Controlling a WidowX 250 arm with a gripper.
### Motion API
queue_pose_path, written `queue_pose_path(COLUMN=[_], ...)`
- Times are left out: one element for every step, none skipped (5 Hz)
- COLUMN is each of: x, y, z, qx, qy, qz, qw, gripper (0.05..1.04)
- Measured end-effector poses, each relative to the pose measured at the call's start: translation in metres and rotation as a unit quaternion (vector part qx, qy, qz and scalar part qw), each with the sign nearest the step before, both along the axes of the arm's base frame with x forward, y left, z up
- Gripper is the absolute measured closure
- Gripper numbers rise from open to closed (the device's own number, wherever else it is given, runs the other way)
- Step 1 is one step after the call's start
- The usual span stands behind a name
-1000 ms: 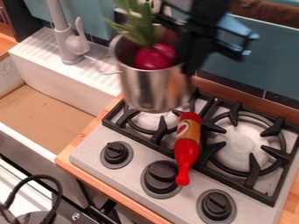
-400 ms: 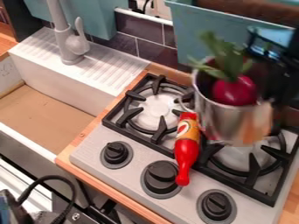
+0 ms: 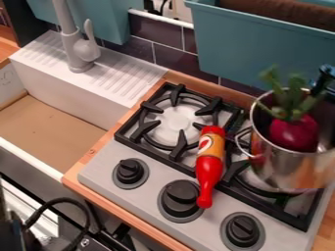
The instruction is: Move the silver pot to the right burner
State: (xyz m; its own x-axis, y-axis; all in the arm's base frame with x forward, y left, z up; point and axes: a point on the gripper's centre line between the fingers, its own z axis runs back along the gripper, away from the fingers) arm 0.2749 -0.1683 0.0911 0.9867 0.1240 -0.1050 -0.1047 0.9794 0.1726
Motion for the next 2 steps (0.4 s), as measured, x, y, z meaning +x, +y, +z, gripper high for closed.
queue_pose_path(x=[0.0012,-0.0013], y=[-0.0068,-0.0041], z=[-0.0053,-0.0107], qx=[-0.005,0.004], qy=[-0.009,-0.010], qz=[0.000,0.006], qw=[0.9999,0.9999], gripper=[1.030,1.030])
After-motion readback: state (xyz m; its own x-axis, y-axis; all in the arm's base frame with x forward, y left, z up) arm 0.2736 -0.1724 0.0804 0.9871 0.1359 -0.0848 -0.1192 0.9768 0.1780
